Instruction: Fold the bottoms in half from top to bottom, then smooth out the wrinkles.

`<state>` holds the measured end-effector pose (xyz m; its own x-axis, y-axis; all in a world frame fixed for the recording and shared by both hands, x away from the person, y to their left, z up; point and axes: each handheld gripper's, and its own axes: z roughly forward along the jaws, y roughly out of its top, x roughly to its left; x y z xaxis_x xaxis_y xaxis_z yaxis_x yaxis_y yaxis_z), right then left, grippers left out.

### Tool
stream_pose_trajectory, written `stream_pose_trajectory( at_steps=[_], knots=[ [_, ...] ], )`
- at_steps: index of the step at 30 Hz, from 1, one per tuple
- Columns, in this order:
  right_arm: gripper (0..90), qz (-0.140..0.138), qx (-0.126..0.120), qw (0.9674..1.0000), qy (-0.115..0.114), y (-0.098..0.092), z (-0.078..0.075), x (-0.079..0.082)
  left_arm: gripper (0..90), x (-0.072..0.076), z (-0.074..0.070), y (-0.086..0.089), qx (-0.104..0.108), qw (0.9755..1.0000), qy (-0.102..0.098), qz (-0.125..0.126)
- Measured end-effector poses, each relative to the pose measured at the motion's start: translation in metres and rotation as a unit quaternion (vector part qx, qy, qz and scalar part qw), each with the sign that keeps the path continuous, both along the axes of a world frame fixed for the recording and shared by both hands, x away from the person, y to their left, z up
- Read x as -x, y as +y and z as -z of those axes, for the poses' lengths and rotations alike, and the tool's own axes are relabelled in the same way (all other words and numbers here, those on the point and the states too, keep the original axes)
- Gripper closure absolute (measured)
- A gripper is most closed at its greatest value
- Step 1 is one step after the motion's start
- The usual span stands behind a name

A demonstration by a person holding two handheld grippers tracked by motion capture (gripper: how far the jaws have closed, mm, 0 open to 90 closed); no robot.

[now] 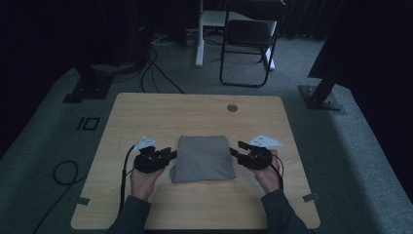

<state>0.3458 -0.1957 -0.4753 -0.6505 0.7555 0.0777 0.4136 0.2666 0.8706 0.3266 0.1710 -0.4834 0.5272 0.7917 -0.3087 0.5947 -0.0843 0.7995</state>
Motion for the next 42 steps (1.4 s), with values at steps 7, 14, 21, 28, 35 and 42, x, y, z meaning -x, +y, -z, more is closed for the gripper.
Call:
stream_pose_trajectory(
  at_steps=[7, 14, 21, 28, 35, 42],
  knots=[
    [49.7, -0.014, 0.04, 0.9988, 0.026, 0.019, 0.024, -0.006, 59.1, -0.011, 0.019, -0.028, -0.033, 0.9993, -0.002, 0.017],
    [48.3, -0.011, 0.036, 0.998, 0.051, 0.047, 0.046, -0.024, 58.3, -0.025, 0.033, -0.061, -0.071, 0.9969, -0.01, 0.034],
    [47.7, -0.015, 0.038, 0.9968, 0.07, 0.06, 0.058, -0.03, 58.2, -0.034, 0.046, -0.064, -0.084, 0.996, -0.001, 0.031],
    [47.3, -0.006, 0.038, 0.9963, 0.076, 0.066, 0.067, -0.041, 57.3, -0.045, 0.052, -0.064, -0.079, 0.9967, -0.002, 0.018],
    [47.1, 0.006, 0.038, 0.9961, 0.08, 0.07, 0.068, -0.054, 57.1, -0.061, 0.054, -0.063, -0.074, 0.9972, -0.001, 0.011],
    [47.0, 0.015, 0.041, 0.9958, 0.081, 0.069, 0.067, -0.065, 57.2, -0.072, 0.056, -0.068, -0.066, 0.9978, 0.001, -0.002]
  ],
)
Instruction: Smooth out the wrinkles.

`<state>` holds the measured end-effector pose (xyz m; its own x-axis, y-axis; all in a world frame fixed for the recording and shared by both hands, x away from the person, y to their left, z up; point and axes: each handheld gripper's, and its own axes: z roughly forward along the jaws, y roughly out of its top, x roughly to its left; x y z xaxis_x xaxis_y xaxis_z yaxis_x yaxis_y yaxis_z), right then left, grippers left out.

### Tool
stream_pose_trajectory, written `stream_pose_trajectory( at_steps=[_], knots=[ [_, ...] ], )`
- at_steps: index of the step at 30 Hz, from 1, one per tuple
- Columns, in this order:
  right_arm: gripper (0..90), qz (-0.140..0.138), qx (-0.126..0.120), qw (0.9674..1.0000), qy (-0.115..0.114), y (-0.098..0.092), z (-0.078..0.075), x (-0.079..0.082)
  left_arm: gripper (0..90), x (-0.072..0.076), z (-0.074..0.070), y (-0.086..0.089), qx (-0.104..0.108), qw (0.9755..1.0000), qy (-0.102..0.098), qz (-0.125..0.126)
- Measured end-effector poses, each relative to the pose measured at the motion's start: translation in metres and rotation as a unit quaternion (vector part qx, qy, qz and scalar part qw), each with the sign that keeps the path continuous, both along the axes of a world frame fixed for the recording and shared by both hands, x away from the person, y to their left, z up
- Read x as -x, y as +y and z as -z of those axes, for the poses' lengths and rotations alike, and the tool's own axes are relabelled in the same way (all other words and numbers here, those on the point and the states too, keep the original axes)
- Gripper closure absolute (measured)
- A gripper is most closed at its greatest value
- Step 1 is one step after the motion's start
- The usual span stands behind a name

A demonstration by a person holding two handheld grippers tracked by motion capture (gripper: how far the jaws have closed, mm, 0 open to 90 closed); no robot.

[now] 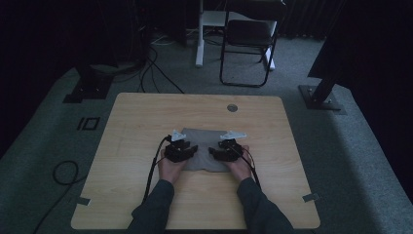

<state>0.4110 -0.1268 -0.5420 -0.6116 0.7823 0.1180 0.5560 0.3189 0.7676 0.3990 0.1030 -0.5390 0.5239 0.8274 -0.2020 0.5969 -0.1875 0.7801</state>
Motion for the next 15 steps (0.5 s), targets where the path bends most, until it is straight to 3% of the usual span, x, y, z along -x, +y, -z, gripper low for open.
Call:
stream_pose_trajectory(
  at_steps=[6, 9, 11, 12, 15],
  knots=[
    [41.7, 0.006, -0.004, 1.0, -0.007, -0.002, -0.006, 0.004, 57.2, -0.004, 0.001, -0.003, 0.004, 1.0, -0.001, -0.009],
    [39.4, -0.013, -0.001, 0.9998, -0.016, -0.002, -0.008, 0.012, 57.2, -0.006, 0.002, -0.005, 0.008, 0.9998, 0.0, -0.016],
    [39.0, -0.013, 0.005, 0.9997, -0.019, -0.002, -0.007, 0.013, 57.2, -0.008, 0.002, -0.007, 0.007, 0.9998, -0.002, -0.017],
    [38.5, -0.009, 0.022, 0.9996, -0.019, -0.003, -0.001, 0.014, 57.2, -0.009, 0.002, -0.008, 0.007, 0.9998, -0.002, -0.016],
    [38.3, -0.002, 0.01, 0.9999, -0.009, -0.007, 0.003, 0.012, 57.1, -0.014, 0.002, -0.011, 0.001, 0.9999, -0.003, -0.011]
  ],
)
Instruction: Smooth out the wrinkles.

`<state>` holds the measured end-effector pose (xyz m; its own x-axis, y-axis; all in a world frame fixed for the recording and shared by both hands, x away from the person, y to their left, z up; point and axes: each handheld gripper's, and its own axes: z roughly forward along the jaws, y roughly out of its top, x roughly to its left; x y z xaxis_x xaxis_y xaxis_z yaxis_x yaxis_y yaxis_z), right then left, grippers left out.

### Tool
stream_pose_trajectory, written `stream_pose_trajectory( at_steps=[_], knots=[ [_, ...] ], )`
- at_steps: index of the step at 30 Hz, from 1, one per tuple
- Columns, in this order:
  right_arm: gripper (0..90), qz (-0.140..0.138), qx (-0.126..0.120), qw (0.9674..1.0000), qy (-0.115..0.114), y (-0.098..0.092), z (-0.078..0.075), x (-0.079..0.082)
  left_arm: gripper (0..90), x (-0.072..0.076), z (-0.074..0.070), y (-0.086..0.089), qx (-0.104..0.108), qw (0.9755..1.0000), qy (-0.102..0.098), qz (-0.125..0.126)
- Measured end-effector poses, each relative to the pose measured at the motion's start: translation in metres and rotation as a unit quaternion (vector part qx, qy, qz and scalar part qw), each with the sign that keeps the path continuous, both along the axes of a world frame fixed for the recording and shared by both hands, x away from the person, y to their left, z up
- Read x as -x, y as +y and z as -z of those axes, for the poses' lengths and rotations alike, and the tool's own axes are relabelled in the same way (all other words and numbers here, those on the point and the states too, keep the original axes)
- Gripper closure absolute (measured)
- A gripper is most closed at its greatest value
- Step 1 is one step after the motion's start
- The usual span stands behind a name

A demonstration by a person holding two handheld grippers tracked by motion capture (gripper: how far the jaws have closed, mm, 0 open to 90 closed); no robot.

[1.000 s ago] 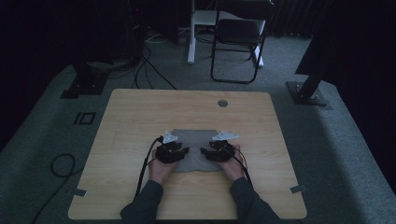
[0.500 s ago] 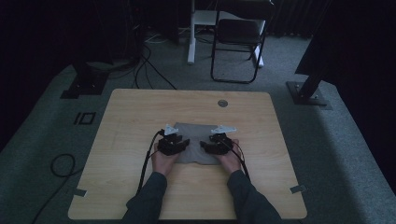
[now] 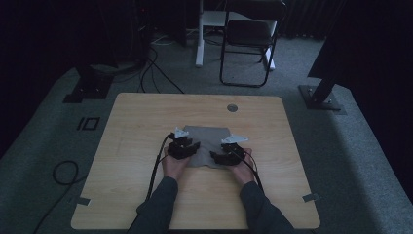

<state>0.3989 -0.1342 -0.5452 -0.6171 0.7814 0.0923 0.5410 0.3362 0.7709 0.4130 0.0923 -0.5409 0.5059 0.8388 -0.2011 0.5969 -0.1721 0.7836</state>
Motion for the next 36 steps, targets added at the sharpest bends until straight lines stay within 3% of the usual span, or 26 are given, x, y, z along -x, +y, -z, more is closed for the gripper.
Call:
stream_pose_trajectory(
  at_steps=[6, 11, 14, 15, 20, 25, 32, 36],
  knots=[
    [38.3, 0.014, -0.009, 0.9998, 0.01, -0.012, 0.004, 0.001, 54.9, -0.005, -0.003, -0.002, -0.012, 0.9999, -0.003, 0.01],
    [38.4, 0.009, -0.004, 0.9999, 0.008, -0.022, 0.005, 0.01, 56.5, 0.019, -0.012, 0.011, -0.029, 0.999, -0.031, 0.013],
    [39.7, 0.003, -0.002, 0.9999, 0.012, -0.028, 0.005, 0.012, 57.7, 0.033, -0.008, 0.024, -0.041, 0.9989, -0.019, 0.015],
    [40.5, 0.002, -0.001, 0.9999, 0.013, -0.029, 0.006, 0.012, 57.9, 0.039, -0.003, 0.028, -0.06, 0.998, -0.009, 0.016],
    [42.1, 0.001, -0.004, 0.9999, 0.016, -0.025, 0.008, 0.009, 61.7, 0.046, 0.008, 0.034, -0.087, 0.9961, 0.006, 0.013],
    [42.1, -0.006, -0.004, 0.9998, 0.017, -0.013, 0.009, 0.003, 63.2, 0.053, 0.01, 0.043, -0.102, 0.9948, 0.002, -0.001],
    [40.3, -0.02, 0.0, 0.9996, 0.02, -0.004, 0.008, 0.004, 63.8, 0.061, 0.012, 0.058, -0.095, 0.9955, -0.001, -0.007],
    [41.7, -0.028, 0.035, 0.999, 0.007, -0.018, 0.009, 0.02, 63.8, 0.067, 0.012, 0.062, -0.088, 0.9961, 0.001, -0.006]
  ],
)
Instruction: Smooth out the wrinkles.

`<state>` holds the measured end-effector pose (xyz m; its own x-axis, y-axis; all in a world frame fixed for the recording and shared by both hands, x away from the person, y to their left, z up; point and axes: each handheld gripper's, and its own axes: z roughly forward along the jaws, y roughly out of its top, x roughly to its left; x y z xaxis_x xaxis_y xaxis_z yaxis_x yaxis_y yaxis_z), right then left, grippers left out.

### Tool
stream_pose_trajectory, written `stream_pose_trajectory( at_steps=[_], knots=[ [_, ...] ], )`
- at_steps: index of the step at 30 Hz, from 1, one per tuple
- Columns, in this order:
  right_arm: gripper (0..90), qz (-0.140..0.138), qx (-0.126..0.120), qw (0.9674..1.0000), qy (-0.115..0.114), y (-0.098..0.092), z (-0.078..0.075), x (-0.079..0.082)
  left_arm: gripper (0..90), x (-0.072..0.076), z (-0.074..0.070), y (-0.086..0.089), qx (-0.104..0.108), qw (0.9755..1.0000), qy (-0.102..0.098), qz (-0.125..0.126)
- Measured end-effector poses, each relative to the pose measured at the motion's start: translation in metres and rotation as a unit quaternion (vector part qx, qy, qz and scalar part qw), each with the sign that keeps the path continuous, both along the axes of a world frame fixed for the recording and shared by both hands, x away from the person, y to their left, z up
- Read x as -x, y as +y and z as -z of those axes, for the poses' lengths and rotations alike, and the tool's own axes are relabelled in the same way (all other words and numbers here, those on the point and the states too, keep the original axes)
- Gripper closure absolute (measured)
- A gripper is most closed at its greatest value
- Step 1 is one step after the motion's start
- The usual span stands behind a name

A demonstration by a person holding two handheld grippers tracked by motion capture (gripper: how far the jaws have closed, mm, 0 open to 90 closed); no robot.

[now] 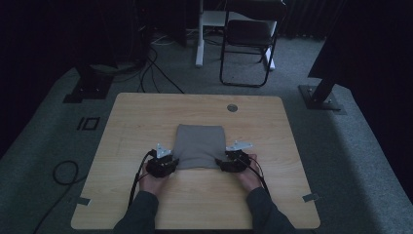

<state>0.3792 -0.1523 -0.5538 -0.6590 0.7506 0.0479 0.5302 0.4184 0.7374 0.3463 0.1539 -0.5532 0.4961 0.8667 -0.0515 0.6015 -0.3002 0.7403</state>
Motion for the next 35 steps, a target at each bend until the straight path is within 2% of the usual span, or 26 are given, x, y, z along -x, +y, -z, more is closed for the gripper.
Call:
stream_pose_trajectory(
  at_steps=[4, 7, 8, 9, 11, 12, 13, 14, 16, 17, 18, 19, 20, 26, 35],
  knots=[
    [42.6, 0.001, 0.003, 1.0, 0.002, -0.011, 0.0, 0.007, 63.1, 0.007, 0.0, -0.001, 0.002, 1.0, 0.001, 0.004],
    [42.1, 0.004, 0.003, 1.0, 0.0, -0.015, 0.0, 0.01, 58.2, 0.01, 0.0, 0.002, 0.015, 0.9999, -0.001, 0.009],
    [41.1, 0.007, 0.0, 1.0, 0.0, -0.017, 0.001, 0.012, 58.2, 0.012, -0.001, 0.008, 0.026, 0.9996, 0.002, 0.006],
    [40.1, 0.012, -0.032, 0.9994, 0.004, -0.029, 0.002, 0.019, 56.8, 0.013, -0.002, 0.01, 0.03, 0.9995, 0.001, 0.005],
    [39.7, 0.017, -0.034, 0.9993, 0.003, -0.033, 0.002, 0.022, 56.4, 0.017, -0.006, 0.018, 0.042, 0.9991, -0.002, -0.004],
    [39.5, 0.034, -0.037, 0.9987, -0.007, -0.042, -0.003, 0.026, 56.2, 0.019, -0.008, 0.023, 0.047, 0.9988, -0.005, -0.007],
    [39.5, 0.034, -0.037, 0.9987, -0.007, -0.042, -0.003, 0.026, 56.2, 0.021, -0.01, 0.026, 0.05, 0.9987, -0.005, -0.011],
    [39.4, 0.049, -0.057, 0.9971, -0.01, -0.051, -0.007, 0.031, 55.7, 0.023, -0.012, 0.03, 0.049, 0.9987, -0.007, -0.015],
    [39.4, 0.056, -0.057, 0.9967, -0.015, -0.054, -0.009, 0.033, 55.6, 0.028, -0.013, 0.037, 0.036, 0.999, -0.009, -0.025],
    [39.2, 0.066, -0.041, 0.9965, -0.028, -0.059, -0.011, 0.038, 55.5, 0.029, -0.013, 0.04, 0.029, 0.9991, -0.01, -0.029],
    [39.2, 0.066, -0.041, 0.9965, -0.028, -0.059, -0.011, 0.038, 55.5, 0.029, -0.014, 0.044, 0.03, 0.999, -0.009, -0.032],
    [38.9, 0.074, -0.031, 0.9962, -0.033, -0.063, -0.012, 0.041, 55.4, 0.028, -0.014, 0.048, 0.034, 0.9987, -0.009, -0.038],
    [38.8, 0.079, -0.033, 0.9959, -0.032, -0.065, -0.012, 0.041, 55.3, 0.028, -0.014, 0.052, 0.038, 0.9982, -0.009, -0.045],
    [38.7, 0.1, -0.027, 0.9942, -0.03, -0.077, -0.009, 0.037, 54.2, 0.022, -0.01, 0.066, 0.012, 0.9969, -0.002, -0.077],
    [38.1, 0.123, -0.016, 0.9919, -0.026, -0.088, -0.004, 0.033, 54.1, 0.015, -0.006, 0.078, 0.02, 0.9943, 0.01, -0.105]
  ],
)
